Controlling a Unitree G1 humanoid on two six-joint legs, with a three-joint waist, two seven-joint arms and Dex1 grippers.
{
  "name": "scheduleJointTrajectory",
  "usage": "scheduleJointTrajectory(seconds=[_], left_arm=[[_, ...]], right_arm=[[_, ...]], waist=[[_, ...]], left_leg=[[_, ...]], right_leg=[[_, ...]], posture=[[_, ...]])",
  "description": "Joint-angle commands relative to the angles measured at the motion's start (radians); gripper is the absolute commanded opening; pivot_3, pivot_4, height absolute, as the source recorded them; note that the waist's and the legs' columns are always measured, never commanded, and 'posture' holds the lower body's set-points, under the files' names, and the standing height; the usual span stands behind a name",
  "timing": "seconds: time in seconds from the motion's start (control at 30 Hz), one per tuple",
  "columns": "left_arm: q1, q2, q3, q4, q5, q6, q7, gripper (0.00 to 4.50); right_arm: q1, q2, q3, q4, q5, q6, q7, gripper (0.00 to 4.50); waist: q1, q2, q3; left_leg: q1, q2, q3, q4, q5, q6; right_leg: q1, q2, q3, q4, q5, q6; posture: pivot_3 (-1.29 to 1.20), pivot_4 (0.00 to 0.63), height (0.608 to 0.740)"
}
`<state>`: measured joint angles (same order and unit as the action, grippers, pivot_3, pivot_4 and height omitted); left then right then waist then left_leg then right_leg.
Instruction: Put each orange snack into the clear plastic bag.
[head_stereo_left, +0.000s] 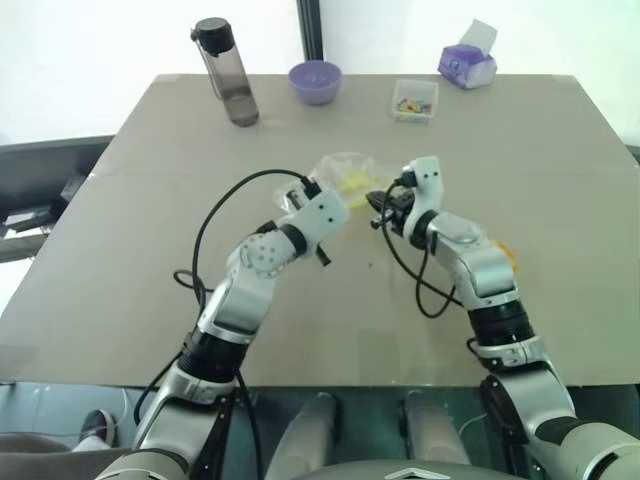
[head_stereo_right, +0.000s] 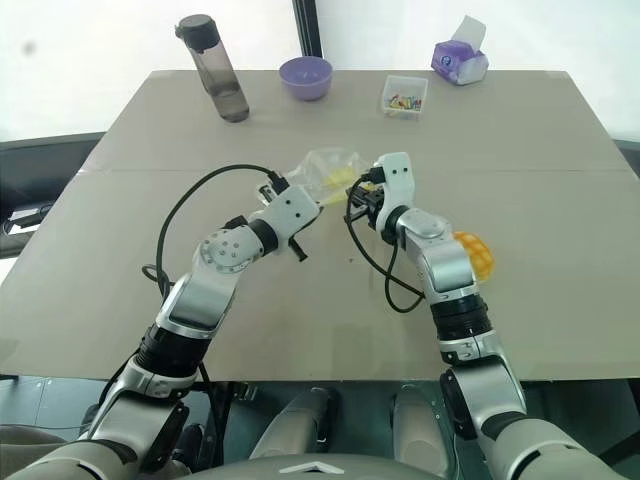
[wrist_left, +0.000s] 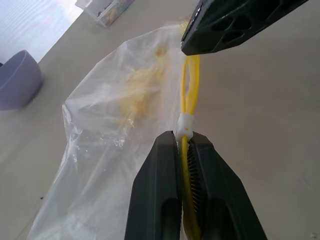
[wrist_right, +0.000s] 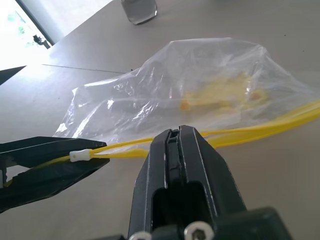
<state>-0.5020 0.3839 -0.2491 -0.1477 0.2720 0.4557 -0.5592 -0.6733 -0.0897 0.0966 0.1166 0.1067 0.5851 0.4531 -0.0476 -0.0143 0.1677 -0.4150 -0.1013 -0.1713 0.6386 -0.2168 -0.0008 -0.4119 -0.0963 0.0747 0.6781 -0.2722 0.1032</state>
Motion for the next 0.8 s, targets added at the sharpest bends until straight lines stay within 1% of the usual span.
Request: scheduleJointTrajectory(seconds=[0.03,0.4,0.67,0.8], left_arm=[[-0.006,-0.014,-0.014,-0.058,0.002,0.008,0.009,0.27],[0.000,-0.040,-0.024,-0.073,-0.003,0.029,0.029,0.27],[0.008,-0.054,-0.018,-0.083,0.001,0.041,0.050,0.27],[0.011,-0.050,-0.020,-0.085,-0.002,0.037,0.052,0.27]], right_arm=[[-0.019,0.012,-0.009,-0.009,0.024,-0.002,-0.009,0.03],[-0.026,0.037,-0.020,0.018,0.058,0.031,-0.034,0.03],[-0.018,0.062,-0.083,0.029,0.102,0.096,-0.091,0.03],[-0.019,0.060,-0.090,0.027,0.115,0.106,-0.091,0.03]], waist=[[0.000,0.000,0.000],[-0.001,0.000,0.000],[0.000,0.000,0.000],[-0.001,0.000,0.000]], left_leg=[[0.000,0.000,0.000,0.000,0.000,0.000],[0.000,0.000,0.000,0.000,0.000,0.000],[0.000,0.000,0.000,0.000,0.000,0.000],[0.000,0.000,0.000,0.000,0.000,0.000]], right_leg=[[0.000,0.000,0.000,0.000,0.000,0.000],[0.000,0.000,0.000,0.000,0.000,0.000],[0.000,0.000,0.000,0.000,0.000,0.000],[0.000,0.000,0.000,0.000,0.000,0.000]], posture=[[0.00,0.150,0.739],[0.00,0.150,0.739],[0.00,0.150,0.739],[0.00,0.150,0.739]])
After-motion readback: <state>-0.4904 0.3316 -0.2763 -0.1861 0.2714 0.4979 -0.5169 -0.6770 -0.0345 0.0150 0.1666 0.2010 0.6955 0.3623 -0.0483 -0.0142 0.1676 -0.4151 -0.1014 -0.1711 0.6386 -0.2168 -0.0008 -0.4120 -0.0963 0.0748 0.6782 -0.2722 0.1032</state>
